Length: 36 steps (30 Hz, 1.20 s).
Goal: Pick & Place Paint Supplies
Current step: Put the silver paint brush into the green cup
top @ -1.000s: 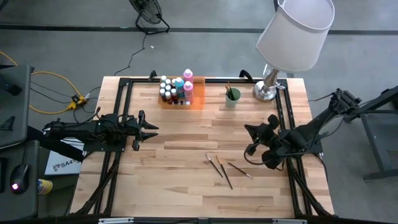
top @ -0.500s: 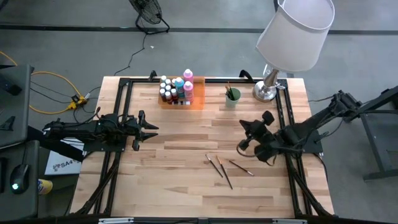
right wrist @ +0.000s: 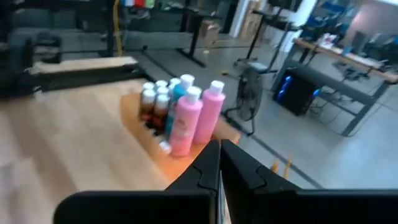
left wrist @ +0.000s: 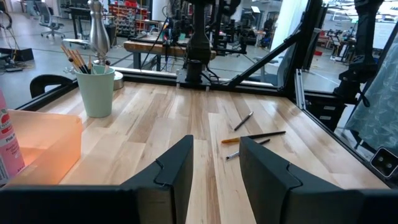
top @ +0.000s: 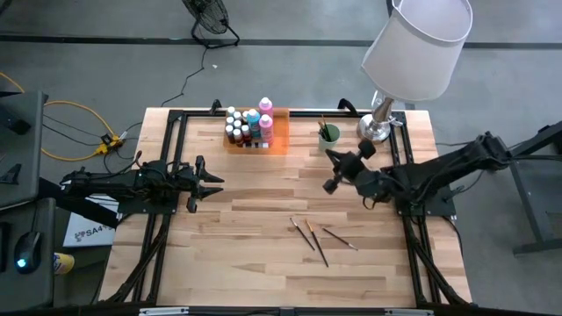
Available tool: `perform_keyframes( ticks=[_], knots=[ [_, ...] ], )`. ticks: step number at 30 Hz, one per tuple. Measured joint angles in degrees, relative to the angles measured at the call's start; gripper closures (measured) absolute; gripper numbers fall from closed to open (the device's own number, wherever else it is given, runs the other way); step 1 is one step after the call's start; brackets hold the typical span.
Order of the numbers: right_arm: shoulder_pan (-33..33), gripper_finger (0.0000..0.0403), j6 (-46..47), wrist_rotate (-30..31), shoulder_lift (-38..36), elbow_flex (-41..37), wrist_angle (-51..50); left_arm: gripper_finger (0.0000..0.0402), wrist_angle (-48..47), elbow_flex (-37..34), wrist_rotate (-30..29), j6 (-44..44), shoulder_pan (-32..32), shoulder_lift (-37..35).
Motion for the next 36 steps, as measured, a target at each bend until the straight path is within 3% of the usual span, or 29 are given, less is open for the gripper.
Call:
perform_keyframes(
  ticks=[9, 13, 18, 26, 36],
  knots=[
    [-8.6, 0.04, -20.18, -2.72, 0.18, -10.9, 34.47, 0.0275, 0.0, 0.0, 0.0, -0.01, 0.0, -0.02],
    [-13.97, 0.04, -23.67, -5.33, 0.16, -14.71, 45.74, 0.0275, 0.02, 0.0, 0.0, -0.01, 0.0, -0.02],
    [-22.24, 0.04, -23.04, -13.14, 0.2, -16.35, 49.4, 0.0275, 0.02, 0.0, 0.0, 0.02, -0.02, 0.0],
    [-33.47, 0.04, -14.04, -23.88, 3.79, -16.43, 49.36, 0.0275, 0.0, 0.0, 0.0, 0.0, -0.02, 0.0],
    [-38.88, 0.04, -7.7, -26.07, 11.61, -16.43, 50.42, 0.0275, 0.0, 0.0, 0.0, 0.01, -0.02, -0.02]
  ],
)
